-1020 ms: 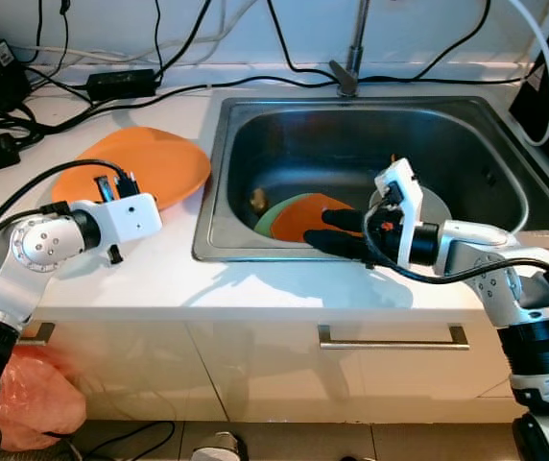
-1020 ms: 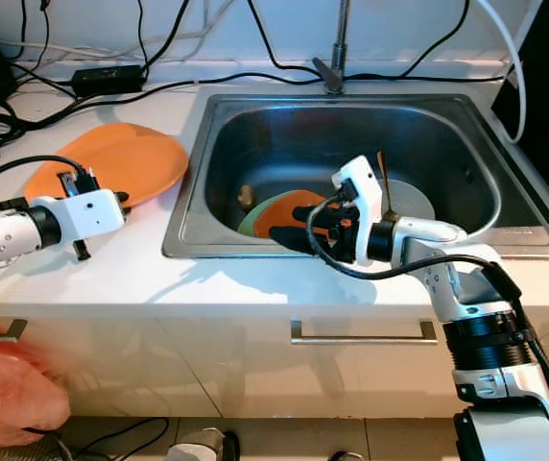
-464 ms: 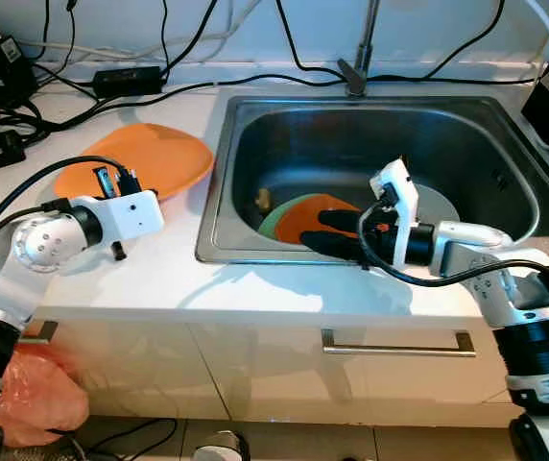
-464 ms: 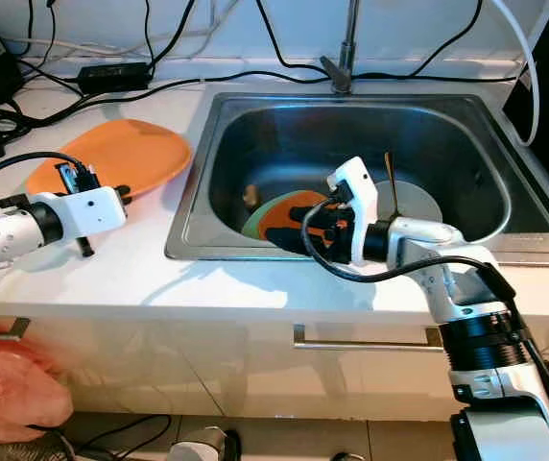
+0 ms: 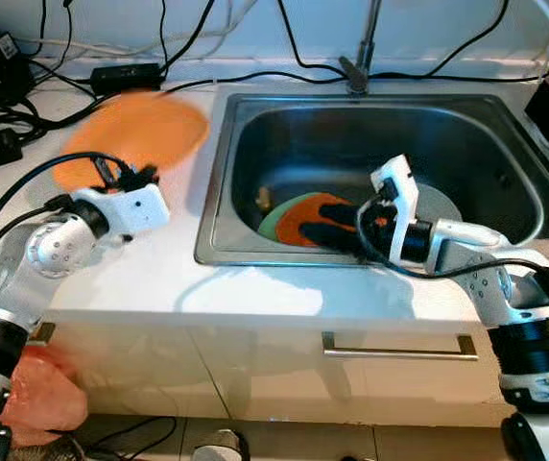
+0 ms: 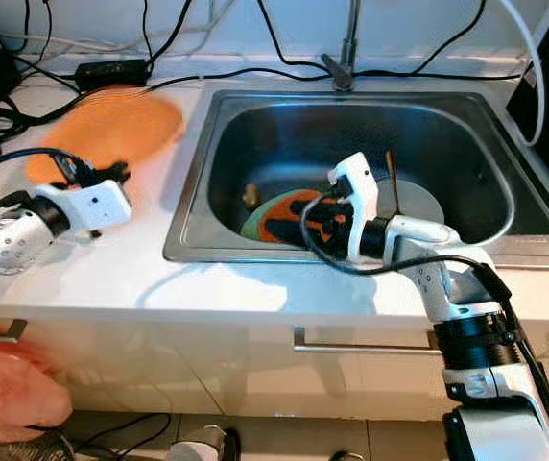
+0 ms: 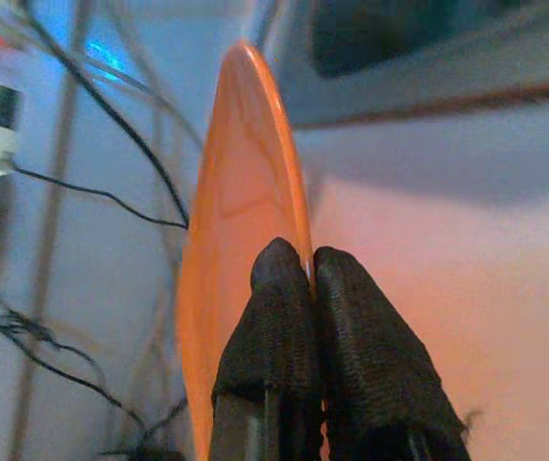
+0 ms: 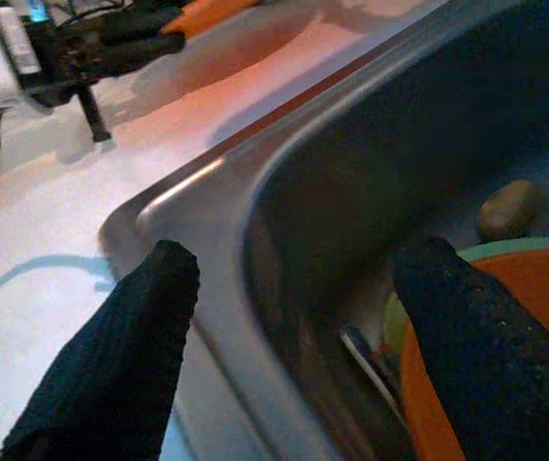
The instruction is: Kitchen organization
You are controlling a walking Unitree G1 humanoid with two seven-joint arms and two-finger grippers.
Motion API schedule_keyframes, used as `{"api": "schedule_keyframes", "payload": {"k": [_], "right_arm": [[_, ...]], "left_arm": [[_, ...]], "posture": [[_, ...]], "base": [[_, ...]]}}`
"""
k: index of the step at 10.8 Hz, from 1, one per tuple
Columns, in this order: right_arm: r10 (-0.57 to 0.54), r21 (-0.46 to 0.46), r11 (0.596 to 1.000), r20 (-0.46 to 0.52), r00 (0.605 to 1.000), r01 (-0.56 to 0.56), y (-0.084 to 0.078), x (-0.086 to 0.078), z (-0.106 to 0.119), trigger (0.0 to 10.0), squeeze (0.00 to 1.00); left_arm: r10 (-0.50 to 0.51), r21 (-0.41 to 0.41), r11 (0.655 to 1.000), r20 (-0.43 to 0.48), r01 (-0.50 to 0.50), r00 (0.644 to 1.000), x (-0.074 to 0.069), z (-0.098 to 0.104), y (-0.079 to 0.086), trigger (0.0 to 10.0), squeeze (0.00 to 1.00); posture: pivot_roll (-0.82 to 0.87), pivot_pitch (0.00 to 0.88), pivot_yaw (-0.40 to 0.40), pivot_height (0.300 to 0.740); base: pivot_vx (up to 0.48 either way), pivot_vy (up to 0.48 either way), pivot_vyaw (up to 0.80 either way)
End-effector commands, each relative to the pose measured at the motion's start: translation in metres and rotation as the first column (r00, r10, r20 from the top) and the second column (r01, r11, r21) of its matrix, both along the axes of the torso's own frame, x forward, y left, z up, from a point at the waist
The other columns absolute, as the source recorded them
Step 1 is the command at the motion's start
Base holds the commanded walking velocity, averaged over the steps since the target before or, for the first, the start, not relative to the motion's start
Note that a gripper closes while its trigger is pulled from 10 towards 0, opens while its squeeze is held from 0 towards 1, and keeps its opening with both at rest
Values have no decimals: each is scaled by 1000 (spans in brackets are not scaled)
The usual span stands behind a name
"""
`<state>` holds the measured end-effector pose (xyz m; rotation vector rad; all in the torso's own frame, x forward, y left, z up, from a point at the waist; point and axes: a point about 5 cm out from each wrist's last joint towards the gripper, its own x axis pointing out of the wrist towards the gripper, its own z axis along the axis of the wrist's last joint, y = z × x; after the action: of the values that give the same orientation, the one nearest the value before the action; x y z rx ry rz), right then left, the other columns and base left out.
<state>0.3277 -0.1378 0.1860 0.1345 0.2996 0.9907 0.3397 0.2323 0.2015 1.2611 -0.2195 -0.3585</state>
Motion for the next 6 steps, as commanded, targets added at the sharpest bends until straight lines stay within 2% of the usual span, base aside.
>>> {"api": "schedule_keyframes", "payload": {"k": [1, 2, 3, 6], "right_arm": [[-26, 6, 1000, 20, 999, 26, -2, 4, 5, 10000, 0], [-30, 8, 1000, 20, 999, 29, -2, 4, 5, 10000, 0], [-44, 22, 999, 21, 999, 44, -2, 6, 6, 10000, 0], [-115, 164, 979, -31, 993, 118, -4, 15, 20, 10000, 0]], "left_arm": [[-20, -13, 1000, 113, 22, 993, -1, 16, -5, 0, 0], [-29, -11, 999, 144, 31, 989, -2, 19, -9, 0, 0], [-65, 16, 998, 237, 63, 969, -4, 24, -21, 0, 0], [-157, 50, 988, 282, 149, 947, -8, 15, -43, 0, 0]], "posture": [[269, 77, 59, 740], [268, 76, 58, 740], [269, 75, 55, 740], [269, 73, 55, 740]], "base": [[0, 0, 0], [0, 0, 0], [0, 0, 0], [0, 0, 0]]}}
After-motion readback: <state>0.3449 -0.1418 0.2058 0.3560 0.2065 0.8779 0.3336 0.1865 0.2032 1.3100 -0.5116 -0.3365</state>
